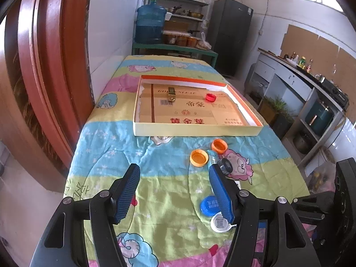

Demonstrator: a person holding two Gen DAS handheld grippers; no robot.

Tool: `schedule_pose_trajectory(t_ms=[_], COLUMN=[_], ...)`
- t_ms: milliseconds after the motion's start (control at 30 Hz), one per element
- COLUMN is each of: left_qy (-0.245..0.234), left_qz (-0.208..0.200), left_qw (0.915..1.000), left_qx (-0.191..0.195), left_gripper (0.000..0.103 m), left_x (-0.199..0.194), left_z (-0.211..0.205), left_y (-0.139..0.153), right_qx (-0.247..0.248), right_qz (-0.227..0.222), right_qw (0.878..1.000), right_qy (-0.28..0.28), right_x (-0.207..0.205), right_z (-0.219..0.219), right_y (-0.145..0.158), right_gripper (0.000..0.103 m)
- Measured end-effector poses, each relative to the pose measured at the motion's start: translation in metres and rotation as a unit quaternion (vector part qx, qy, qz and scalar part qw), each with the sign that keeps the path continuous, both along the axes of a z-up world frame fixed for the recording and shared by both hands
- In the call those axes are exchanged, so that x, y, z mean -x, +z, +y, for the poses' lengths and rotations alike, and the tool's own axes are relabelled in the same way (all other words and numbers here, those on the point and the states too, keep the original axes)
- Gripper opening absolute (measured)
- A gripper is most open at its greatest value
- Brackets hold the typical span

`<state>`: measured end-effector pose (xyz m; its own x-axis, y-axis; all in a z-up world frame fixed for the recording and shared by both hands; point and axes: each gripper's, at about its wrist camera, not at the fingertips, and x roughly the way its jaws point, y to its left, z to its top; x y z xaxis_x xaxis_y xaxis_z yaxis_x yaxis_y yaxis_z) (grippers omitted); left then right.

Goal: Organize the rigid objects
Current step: 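Withdraw both tools from the box back toward the remaining items, then grasp the Hello Kitty box with the left tool while the right tool grasps the glitter tube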

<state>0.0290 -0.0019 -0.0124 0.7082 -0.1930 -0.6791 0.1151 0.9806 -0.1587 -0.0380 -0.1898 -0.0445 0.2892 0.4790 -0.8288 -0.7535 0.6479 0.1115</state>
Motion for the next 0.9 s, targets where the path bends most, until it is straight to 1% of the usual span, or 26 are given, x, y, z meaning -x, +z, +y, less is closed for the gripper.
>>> schedule_pose_trajectory(t_ms=[133,200,267,333,400,533,600,667,733,767,833,900], left_qy=[0.001,-0.003,-0.008,-0.013,-0.019,-0.039,-0.046,-0.057,-0.072,-0.081,-0.095,-0.108], left_qz=[0.003,0.004,0.007,0.011,0.015,0.020,0.019,0.022,0.026,0.027,0.030,0.036], left_qw=[1.0000,1.0000,0.9999,0.9999,0.9997,0.9989,0.9985,0.9978,0.9968,0.9960,0.9945,0.9930], left_qx=[0.000,-0.001,-0.002,-0.003,-0.005,-0.017,-0.023,-0.025,-0.023,-0.025,-0.032,-0.031], left_gripper=[0.066,0.066,0.066,0.066,0.066,0.066,0.066,0.066,0.066,0.066,0.066,0.066], left_x=[0.001,0.001,0.001,-0.001,-0.003,-0.008,-0.010,-0.011,-0.010,-0.009,-0.008,-0.007], left_z=[0.002,0.002,0.001,-0.002,-0.006,-0.022,-0.029,-0.037,-0.045,-0.051,-0.062,-0.072], left_y=[-0.003,-0.004,-0.007,-0.010,-0.012,-0.015,-0.015,-0.017,-0.018,-0.019,-0.020,-0.023], right_qx=[0.045,0.061,0.079,0.084,0.083,0.080,0.076,0.065,0.057,0.051,0.036,0.035], right_qz=[-0.014,-0.014,-0.024,-0.027,-0.025,-0.029,-0.027,-0.020,-0.014,-0.011,-0.008,-0.012], right_qw=[0.999,0.998,0.996,0.995,0.996,0.996,0.995,0.994,0.990,0.988,0.986,0.983], right_qy=[0.023,0.033,0.040,0.041,0.028,-0.015,-0.051,-0.087,-0.131,-0.145,-0.165,-0.178], right_x=[-0.001,-0.003,-0.002,-0.001,0.000,0.001,0.001,0.000,-0.001,0.001,0.006,0.010], right_z=[0.011,0.014,0.018,0.020,0.019,0.015,0.011,0.005,-0.004,-0.009,-0.018,-0.023], right_y=[-0.008,-0.013,-0.015,-0.017,-0.017,-0.016,-0.015,-0.014,-0.013,-0.012,-0.010,-0.008], right_gripper=[0.042,0.042,0.042,0.042,0.041,0.032,0.029,0.020,0.020,0.020,0.020,0.020])
